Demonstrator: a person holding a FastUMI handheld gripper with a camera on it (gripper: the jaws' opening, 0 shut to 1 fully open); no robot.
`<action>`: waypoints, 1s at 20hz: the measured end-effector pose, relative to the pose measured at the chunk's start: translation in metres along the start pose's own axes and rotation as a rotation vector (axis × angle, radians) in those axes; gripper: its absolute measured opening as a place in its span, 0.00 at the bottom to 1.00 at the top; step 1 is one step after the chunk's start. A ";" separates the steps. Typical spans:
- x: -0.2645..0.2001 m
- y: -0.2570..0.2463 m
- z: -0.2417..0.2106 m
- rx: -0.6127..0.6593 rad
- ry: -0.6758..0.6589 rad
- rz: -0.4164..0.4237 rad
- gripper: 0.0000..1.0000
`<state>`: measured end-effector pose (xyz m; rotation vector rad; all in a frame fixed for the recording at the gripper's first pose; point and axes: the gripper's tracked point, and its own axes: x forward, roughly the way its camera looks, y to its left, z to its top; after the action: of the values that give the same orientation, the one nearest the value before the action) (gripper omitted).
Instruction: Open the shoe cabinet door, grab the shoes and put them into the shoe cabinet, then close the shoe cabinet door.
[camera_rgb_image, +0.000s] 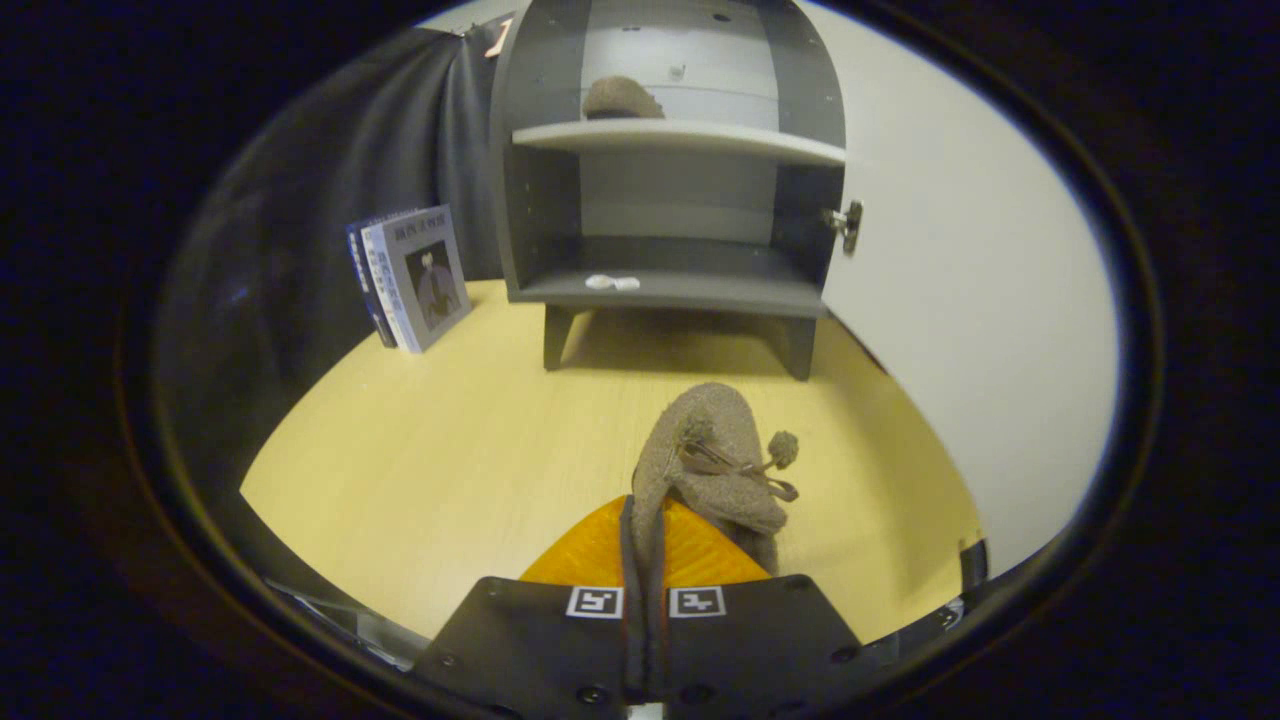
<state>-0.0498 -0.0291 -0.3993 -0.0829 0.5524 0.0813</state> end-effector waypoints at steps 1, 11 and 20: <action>-0.011 0.001 0.024 0.017 -0.026 0.015 0.03; -0.026 -0.032 0.270 -0.030 -0.295 0.004 0.03; 0.112 -0.069 0.400 -0.066 -0.316 -0.090 0.03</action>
<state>0.2605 -0.0513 -0.1153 -0.1559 0.2303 0.0243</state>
